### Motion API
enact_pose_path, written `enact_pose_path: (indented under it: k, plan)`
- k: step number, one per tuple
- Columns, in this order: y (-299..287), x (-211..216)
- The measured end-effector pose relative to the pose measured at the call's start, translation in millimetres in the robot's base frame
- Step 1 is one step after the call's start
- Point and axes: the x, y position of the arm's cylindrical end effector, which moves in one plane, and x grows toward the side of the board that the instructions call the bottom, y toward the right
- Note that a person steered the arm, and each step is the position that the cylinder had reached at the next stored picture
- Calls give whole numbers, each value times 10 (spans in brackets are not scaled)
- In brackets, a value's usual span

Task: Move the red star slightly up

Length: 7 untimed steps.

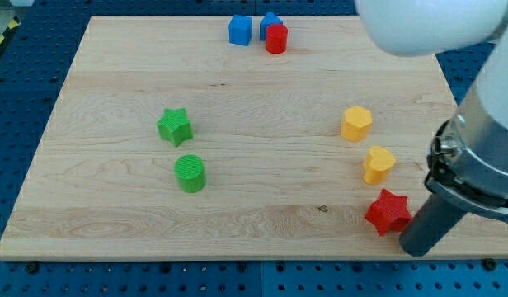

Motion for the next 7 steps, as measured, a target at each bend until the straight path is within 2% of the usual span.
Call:
enact_pose_path:
  k: [3,7]
  plan:
    - [-25,-53]
    - [-692,-924]
